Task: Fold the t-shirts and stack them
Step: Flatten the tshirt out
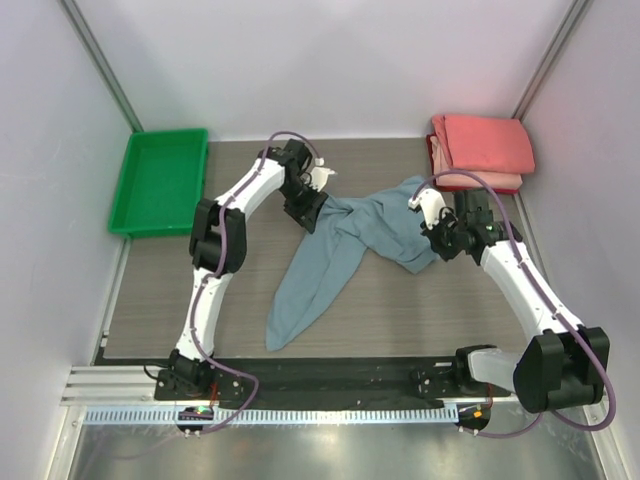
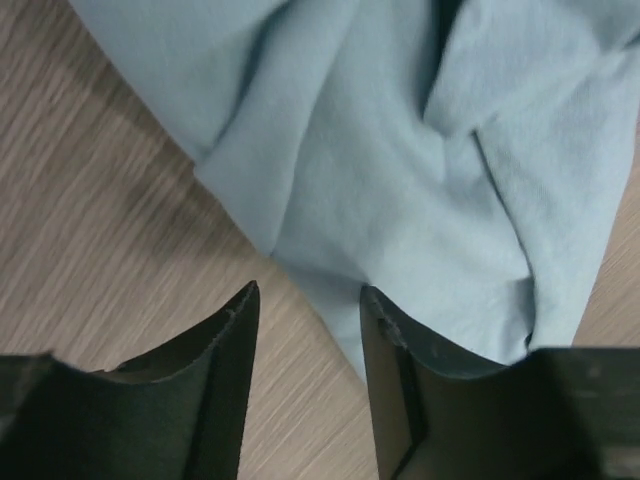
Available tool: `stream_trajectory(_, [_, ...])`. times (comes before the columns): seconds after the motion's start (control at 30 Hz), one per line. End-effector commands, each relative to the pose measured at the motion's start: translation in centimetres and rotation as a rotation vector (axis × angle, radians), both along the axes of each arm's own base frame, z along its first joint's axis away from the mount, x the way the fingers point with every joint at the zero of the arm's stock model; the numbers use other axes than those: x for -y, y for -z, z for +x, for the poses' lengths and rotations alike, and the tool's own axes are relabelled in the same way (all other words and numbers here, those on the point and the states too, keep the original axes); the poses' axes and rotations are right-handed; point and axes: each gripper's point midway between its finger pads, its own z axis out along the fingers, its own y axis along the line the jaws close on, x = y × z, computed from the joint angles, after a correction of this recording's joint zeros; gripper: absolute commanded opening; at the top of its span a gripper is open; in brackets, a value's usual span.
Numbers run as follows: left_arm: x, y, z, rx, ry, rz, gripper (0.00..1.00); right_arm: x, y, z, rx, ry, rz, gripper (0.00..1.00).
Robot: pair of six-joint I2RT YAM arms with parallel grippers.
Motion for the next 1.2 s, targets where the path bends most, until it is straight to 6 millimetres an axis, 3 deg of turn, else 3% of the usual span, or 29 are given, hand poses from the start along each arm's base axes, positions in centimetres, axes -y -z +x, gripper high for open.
stream_trajectory(0.0, [1.1, 0.1, -0.4, -0.08, -0.019, -0.052, 0.44, 0.0, -2.2, 2.0, 0.075, 0.022, 0.007, 0.01])
stream_trajectory(0.07, [1.3, 0.4, -0.7, -0.12, -0.021, -0.064, 0.35, 0.0, -2.4, 2.4, 0.08, 0.019, 0.003, 0.01])
stream_trajectory(0.13, [1.5, -0.2, -1.5, -0.159, -0.019, -0.088, 0.19, -0.2, -2.7, 3.0, 0.083, 0.009, 0.009, 0.01])
stream_trajectory(0.2, [1.3, -2.2, -1.4, -0.14, -0.038, -0.12, 0.0, -0.5, -2.8, 3.6, 0.083, 0.001, 0.019, 0.01])
stream_trajectory(0.27, [0.5, -4.7, -1.1, -0.099, -0.067, -0.132, 0.0, -1.2, -4.0, 4.8, 0.113, -0.015, 0.041, 0.01])
stream_trajectory(0.3, [-0.6, -8.9, -0.3, -0.007, -0.103, -0.168, 0.0, -1.7, -4.2, 5.4, 0.118, -0.028, 0.048, 0.01])
stream_trajectory(0.37, [-2.4, -13.1, 0.5, 0.125, -0.139, -0.163, 0.0, -2.8, -6.8, 7.5, 0.192, -0.049, 0.068, 0.01])
stream_trajectory(0.4, [-3.7, -18.2, 0.3, 0.266, -0.143, -0.19, 0.0, -3.9, -7.6, 8.1, 0.214, -0.076, 0.077, 0.01])
stream_trajectory(0.43, [-4.6, -20.2, 0.7, 0.361, -0.148, -0.17, 0.0, -4.6, -9.2, 9.7, 0.252, -0.09, 0.085, 0.01])
stream_trajectory(0.5, [-5.2, -25.1, -0.6, 0.521, -0.108, -0.184, 0.0, -5.8, -11.1, 11.4, 0.299, -0.116, 0.112, 0.01])
stream_trajectory(0.53, [-5.5, -25.8, -0.9, 0.555, -0.102, -0.156, 0.0, -6.1, -12.7, 12.5, 0.338, -0.117, 0.124, 0.01])
stream_trajectory(0.6, [-4.5, -25.9, -3.4, 0.531, -0.03, -0.128, 0.0, -6.1, -13.4, 13.7, 0.368, -0.114, 0.119, 0.01])
stream_trajectory(0.67, [-3.5, -24.3, -5.6, 0.46, 0.044, -0.091, 0.0, -5.9, -11.9, 14.1, 0.349, -0.126, 0.093, 0.01])
stream_trajectory(0.7, [-2.7, -21.8, -8.2, 0.364, 0.1, -0.052, 0.0, -5.9, -11.1, 14.0, 0.335, -0.135, 0.09, 0.01])
stream_trajectory(0.77, [-1.4, -19.3, -12.0, 0.264, 0.189, -0.03, 0.02, -5.8, -8.5, 13.4, 0.283, -0.144, 0.081, 0.01])
stream_trajectory(0.8, [-1.8, -16.1, -14.5, 0.163, 0.226, 0.019, 0.04, -5.8, -7.8, 13.1, 0.265, -0.148, 0.084, 0.01])
stream_trajectory(0.83, [-1.7, -15.2, -16.0, 0.135, 0.258, 0.038, 0.07, -5.9, -6.8, 12.7, 0.243, -0.152, 0.083, 0.01])
stream_trajectory(0.87, [-1.8, -15.3, -17.6, 0.135, 0.289, 0.039, 0.16, -5.9, -6.5, 12.5, 0.233, -0.153, 0.083, 0.01])
stream_trajectory(0.93, [-2.2, -13.7, -19.5, 0.119, 0.296, 0.085, 0.28, -5.8, -5.6, 12.2, 0.216, -0.161, 0.078, 0.01])
stream_trajectory(0.97, [-2.4, -13.8, -19.3, 0.137, 0.273, 0.088, 0.38, -5.8, -5.5, 12.2, 0.214, -0.161, 0.076, 0.01])
stream_trajectory(1.03, [-3.3, -14.4, -17.7, 0.233, 0.268, 0.131, 0.41, -5.7, -5.0, 12.2, 0.198, -0.147, 0.077, 0.01])
stream_trajectory(1.13, [-3.4, -15.1, -13.4, 0.367, 0.223, 0.197, 0.44, -5.9, -4.8, 12.2, 0.188, -0.129, 0.101, 0.01])
stream_trajectory(1.17, [-3.2, -16.4, -11.5, 0.412, 0.185, 0.18, 0.45, -6.1, -4.9, 12.3, 0.19, -0.123, 0.111, 0.01])
